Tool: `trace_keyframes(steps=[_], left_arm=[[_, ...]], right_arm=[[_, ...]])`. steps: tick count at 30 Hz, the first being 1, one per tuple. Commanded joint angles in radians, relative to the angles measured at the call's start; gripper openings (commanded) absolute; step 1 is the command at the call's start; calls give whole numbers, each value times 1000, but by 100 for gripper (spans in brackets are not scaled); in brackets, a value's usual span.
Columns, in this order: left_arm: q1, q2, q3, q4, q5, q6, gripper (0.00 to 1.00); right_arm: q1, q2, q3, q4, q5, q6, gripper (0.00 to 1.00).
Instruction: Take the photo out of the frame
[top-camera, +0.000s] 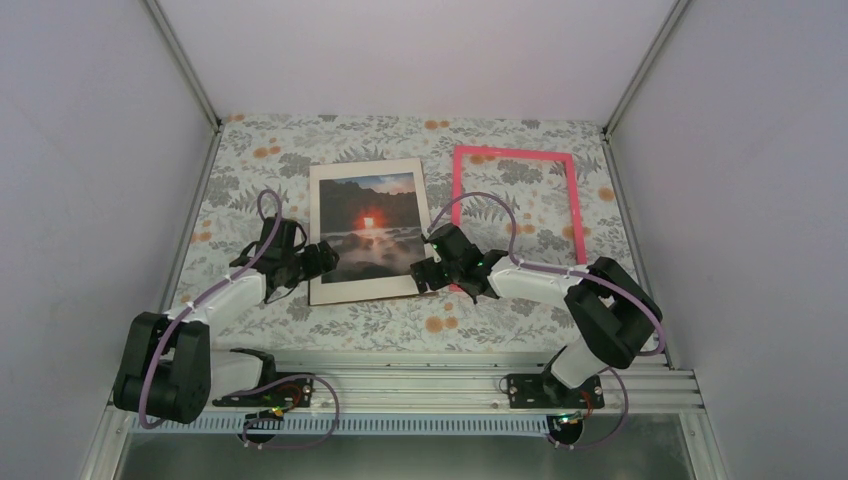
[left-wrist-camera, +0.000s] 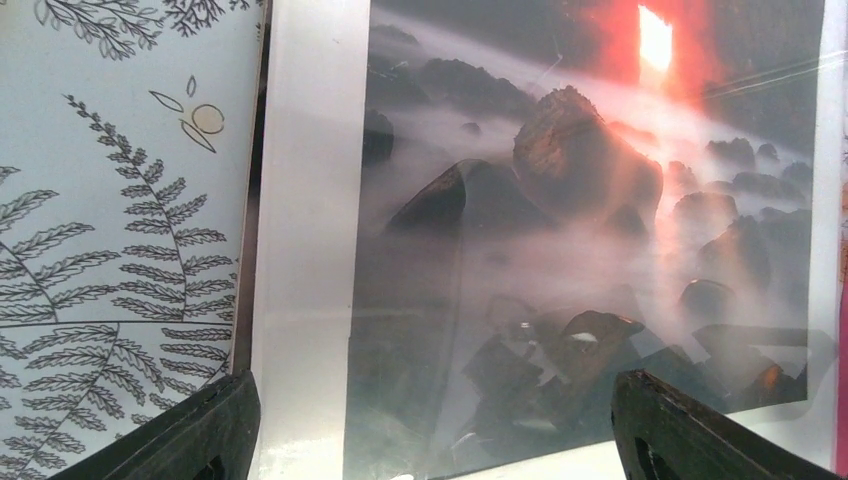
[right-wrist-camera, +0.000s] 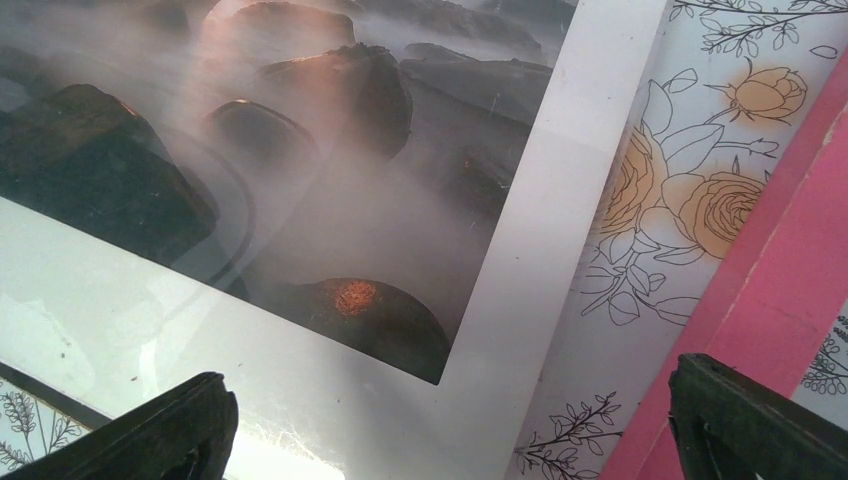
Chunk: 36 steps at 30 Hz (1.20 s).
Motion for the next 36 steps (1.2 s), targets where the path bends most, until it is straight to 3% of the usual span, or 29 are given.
trace_keyframes(steps=[1,36], left_arm=[[5,-8,18,-4,-28,13,88],[-27,73,-6,63,36,10,88]], right_arm=[[4,-16,-10,24,28,12,98],[3,-1,-15,30,23,14,98]])
